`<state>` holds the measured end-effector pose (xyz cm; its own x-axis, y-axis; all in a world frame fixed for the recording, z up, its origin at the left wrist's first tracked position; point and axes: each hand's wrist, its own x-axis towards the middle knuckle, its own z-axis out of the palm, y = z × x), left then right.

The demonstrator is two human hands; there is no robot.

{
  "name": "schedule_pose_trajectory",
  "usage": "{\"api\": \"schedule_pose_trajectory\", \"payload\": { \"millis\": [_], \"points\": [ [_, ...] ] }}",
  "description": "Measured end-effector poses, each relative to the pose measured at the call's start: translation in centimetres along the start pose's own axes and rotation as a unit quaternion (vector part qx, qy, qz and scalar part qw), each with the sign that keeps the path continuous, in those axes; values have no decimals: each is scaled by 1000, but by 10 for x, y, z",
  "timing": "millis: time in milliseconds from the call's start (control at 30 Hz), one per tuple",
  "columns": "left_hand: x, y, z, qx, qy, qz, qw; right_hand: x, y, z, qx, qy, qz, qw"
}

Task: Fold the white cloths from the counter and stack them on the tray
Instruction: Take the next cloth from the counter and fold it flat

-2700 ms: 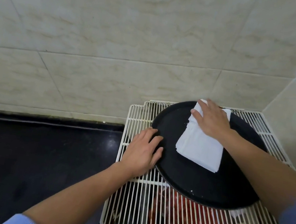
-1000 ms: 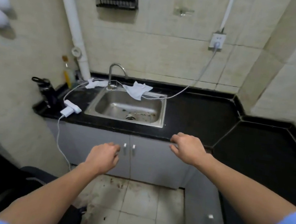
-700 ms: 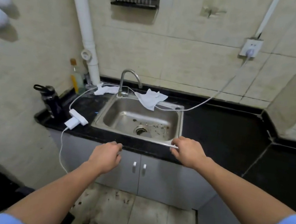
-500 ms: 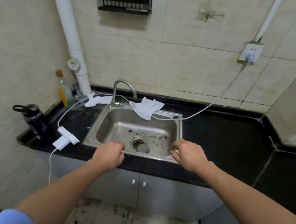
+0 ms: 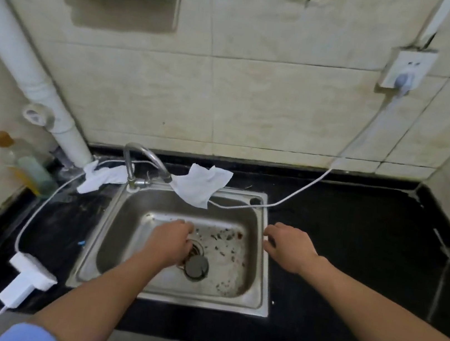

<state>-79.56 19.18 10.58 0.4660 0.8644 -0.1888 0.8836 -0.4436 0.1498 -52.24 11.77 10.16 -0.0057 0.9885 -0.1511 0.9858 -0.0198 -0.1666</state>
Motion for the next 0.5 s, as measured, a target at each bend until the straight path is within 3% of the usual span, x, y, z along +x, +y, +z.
{"api": "schedule_pose_trajectory", "payload": {
  "millis": [333, 500],
  "points": [
    [152, -13, 15, -32, -81, -66, 994, 107, 40, 24, 41, -73, -22, 996],
    [223, -32, 48, -101, -22, -76, 992, 127, 51, 52, 69, -84, 16, 994]
  ]
}}
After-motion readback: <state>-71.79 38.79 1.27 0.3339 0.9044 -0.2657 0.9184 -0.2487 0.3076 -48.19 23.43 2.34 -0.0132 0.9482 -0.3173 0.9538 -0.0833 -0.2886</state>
